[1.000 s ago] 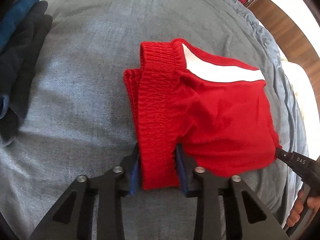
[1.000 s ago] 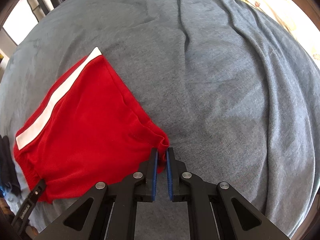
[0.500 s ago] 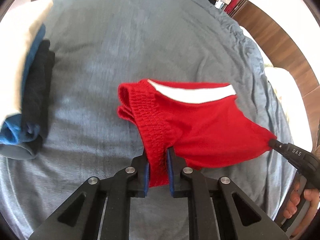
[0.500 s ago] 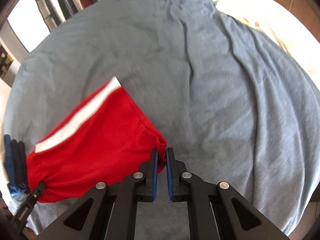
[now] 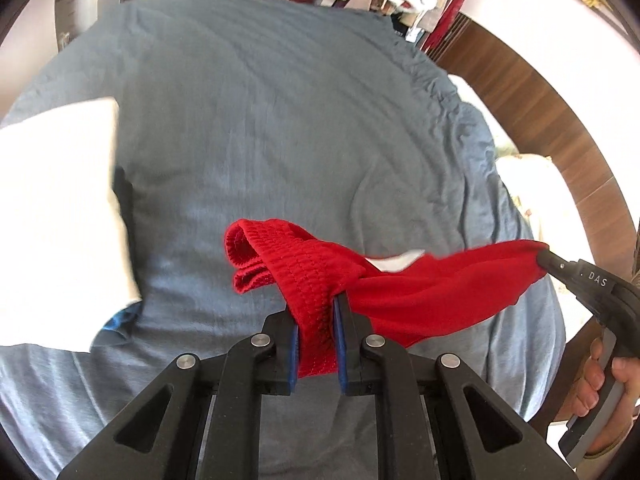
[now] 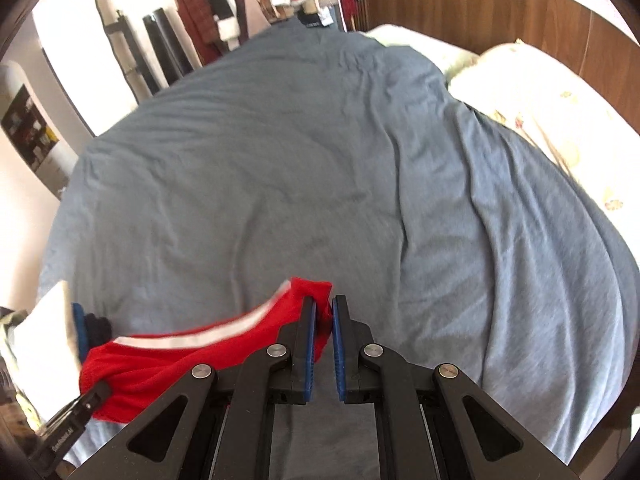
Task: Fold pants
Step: 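Lift the folded shorts with both tools and carry them onto the clothes stack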
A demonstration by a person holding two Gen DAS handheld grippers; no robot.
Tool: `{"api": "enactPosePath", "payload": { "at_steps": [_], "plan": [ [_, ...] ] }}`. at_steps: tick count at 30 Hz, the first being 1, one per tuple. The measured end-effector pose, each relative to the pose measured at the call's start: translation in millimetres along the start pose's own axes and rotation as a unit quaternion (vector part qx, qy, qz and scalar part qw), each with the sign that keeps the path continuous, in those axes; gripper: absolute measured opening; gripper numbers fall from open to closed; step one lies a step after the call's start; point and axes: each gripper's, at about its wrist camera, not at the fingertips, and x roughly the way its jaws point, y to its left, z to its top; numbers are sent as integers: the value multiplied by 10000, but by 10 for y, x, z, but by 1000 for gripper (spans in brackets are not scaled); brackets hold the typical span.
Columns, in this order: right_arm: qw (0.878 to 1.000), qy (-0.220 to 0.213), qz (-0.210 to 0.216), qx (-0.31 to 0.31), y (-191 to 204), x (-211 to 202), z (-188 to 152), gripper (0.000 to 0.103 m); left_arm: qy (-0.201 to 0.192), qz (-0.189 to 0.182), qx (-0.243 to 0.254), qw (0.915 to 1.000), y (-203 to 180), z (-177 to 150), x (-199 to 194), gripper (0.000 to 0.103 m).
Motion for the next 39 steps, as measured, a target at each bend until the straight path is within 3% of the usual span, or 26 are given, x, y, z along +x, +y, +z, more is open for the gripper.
{"api": "enactPosePath", "payload": {
  "at_steps": [8,13,21,29,34,36,39],
  "plan": [
    [9988,-312,349,-165,346,-469,179,9,-557,207,231,9980,61,256,-671,15],
    [9964,-445,668,-279,707,-642,288,9,-955,327,162,9948,292,444,-1098,15],
    [9858,-507,1423,-739,1738,-659,515,9,-1308,865,176,9875,1008,770,-1639,15],
    [9713,-158,2047,-1203,2926,-420,676,9,-1455,1342,-22,9802,1767,1129,-1955,15],
    [9648,-178,2246,-1355,3431,-283,694,9,-1372,1576,-18,9779,2110,1237,-2007,15],
    [9638,-135,2243,-1437,3561,-220,634,9,-1117,1630,-34,9803,2245,1223,-1949,15],
    [9634,267,2202,-1505,3670,-8,463,9,-617,1658,-157,9841,2391,1099,-1842,15]
  ]
}}
